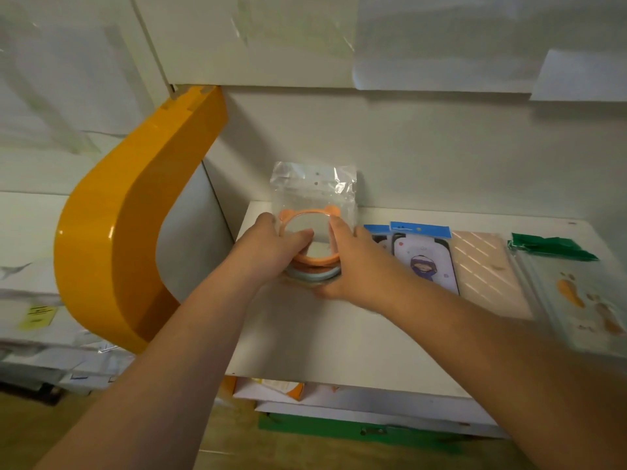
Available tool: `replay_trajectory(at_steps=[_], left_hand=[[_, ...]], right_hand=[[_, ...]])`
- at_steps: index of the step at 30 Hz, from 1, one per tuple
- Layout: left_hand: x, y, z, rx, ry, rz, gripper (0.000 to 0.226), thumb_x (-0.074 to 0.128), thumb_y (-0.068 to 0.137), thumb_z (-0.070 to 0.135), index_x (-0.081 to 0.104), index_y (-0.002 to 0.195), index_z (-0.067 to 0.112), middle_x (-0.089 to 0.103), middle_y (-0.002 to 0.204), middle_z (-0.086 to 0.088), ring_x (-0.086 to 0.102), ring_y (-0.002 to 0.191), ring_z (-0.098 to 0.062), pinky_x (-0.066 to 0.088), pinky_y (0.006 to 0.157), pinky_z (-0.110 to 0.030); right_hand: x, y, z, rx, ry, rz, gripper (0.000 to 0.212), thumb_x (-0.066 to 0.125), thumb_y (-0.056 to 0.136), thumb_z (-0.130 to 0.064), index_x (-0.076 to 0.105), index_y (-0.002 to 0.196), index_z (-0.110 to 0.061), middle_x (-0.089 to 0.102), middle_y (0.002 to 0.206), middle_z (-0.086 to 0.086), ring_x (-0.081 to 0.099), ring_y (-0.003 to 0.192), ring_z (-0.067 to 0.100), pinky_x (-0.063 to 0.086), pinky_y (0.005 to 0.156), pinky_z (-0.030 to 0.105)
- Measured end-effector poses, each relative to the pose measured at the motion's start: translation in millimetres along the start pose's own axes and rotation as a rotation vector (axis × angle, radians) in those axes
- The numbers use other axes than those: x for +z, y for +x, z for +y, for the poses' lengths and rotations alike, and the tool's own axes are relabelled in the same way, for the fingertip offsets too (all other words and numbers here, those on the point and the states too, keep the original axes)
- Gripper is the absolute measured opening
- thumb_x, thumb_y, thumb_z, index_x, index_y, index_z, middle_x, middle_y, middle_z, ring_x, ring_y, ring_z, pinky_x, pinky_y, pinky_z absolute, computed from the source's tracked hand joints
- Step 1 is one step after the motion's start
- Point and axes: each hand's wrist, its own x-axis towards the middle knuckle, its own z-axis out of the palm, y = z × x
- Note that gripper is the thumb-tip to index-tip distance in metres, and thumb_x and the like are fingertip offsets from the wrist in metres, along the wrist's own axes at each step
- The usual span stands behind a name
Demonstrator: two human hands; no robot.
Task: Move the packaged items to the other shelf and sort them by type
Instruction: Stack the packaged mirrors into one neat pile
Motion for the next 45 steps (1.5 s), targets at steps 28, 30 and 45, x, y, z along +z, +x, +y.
replay_trajectory(at_steps=[28, 30, 45], left_hand=[[-5, 4, 7, 0.002, 0.022, -0.024, 0.029, 0.061, 0.089, 0.053, 0.051, 0.096, 0.027, 0.062, 0.093, 0.003, 0.063, 0.089, -0.018, 0.054, 0.091, -0.043], [-6, 3, 7, 0.012, 0.041, -0.012, 0.027, 0.061, 0.089, 0.053, 0.052, 0.082, 0.029, 0.061, 0.089, 0.003, 0.063, 0.086, -0.02, 0.055, 0.089, -0.044], [-2, 4, -3, 0.0, -0.123, 0.007, 0.027, 0.064, 0.082, 0.046, 0.065, 0.083, 0.019, 0.074, 0.093, -0.008, 0.068, 0.08, -0.025, 0.055, 0.081, -0.042]], right_hand=[[3, 19, -4, 0.039, 0.161, -0.029, 0.122, 0.085, 0.05, -0.063, 0.009, 0.144, -0.046, 0.056, 0.114, 0.003, 0.061, 0.097, 0.021, 0.057, 0.083, 0.044], [5, 19, -4, 0.075, 0.216, -0.027, 0.136, 0.083, 0.041, -0.067, 0.0, 0.147, -0.046, 0.055, 0.12, 0.002, 0.061, 0.103, 0.023, 0.056, 0.087, 0.045], [13, 15, 16, 0.072, 0.545, -0.068, 0.104, 0.087, 0.051, -0.062, 0.034, 0.138, -0.039, 0.062, 0.122, -0.016, 0.061, 0.112, 0.006, 0.051, 0.098, 0.035]])
